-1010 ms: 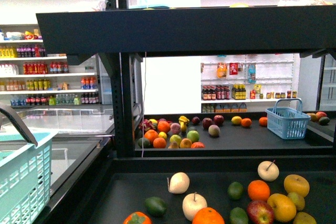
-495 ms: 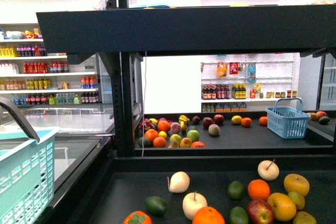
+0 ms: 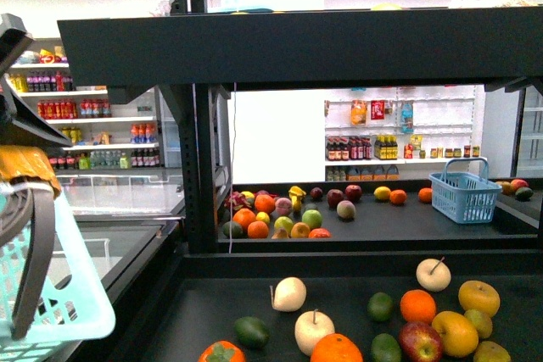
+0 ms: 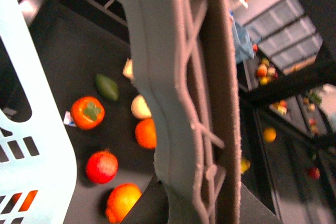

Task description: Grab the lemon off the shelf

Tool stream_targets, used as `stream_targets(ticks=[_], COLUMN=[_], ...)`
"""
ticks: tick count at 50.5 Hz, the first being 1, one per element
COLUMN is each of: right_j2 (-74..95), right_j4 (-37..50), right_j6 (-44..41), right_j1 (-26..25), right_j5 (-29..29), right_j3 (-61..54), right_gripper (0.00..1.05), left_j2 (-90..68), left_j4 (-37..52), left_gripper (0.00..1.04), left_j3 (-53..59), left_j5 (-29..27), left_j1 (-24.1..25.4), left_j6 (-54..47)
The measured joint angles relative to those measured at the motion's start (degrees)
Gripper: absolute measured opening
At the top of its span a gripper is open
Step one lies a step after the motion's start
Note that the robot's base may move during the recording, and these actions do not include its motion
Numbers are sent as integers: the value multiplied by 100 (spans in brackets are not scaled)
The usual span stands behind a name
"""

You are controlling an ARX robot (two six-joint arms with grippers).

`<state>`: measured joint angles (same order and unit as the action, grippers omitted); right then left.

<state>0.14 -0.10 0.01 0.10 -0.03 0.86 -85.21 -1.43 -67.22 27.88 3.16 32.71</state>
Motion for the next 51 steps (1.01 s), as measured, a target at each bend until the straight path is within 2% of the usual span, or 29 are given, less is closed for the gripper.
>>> stream_targets(ticks=[5, 12, 38, 51], right_j2=[0, 0, 0, 0], right_j4=[0, 0, 0, 0], right_j6=[0, 0, 0, 0], right_j1=[0, 0, 0, 0], right_j5=[0, 0, 0, 0], right_j3=[0, -2, 0, 0], right_gripper=[97, 97, 97, 97], left_j2=[170, 219, -675, -1172], left_j4=[-243, -181, 1141, 1641], left_gripper=[9, 9, 9, 9], left_j3=[140, 216, 599, 579], left_j5=[175, 343, 385, 387], left_j1=[-476, -955, -2614, -3071], left_j6=[-656, -977, -452, -168])
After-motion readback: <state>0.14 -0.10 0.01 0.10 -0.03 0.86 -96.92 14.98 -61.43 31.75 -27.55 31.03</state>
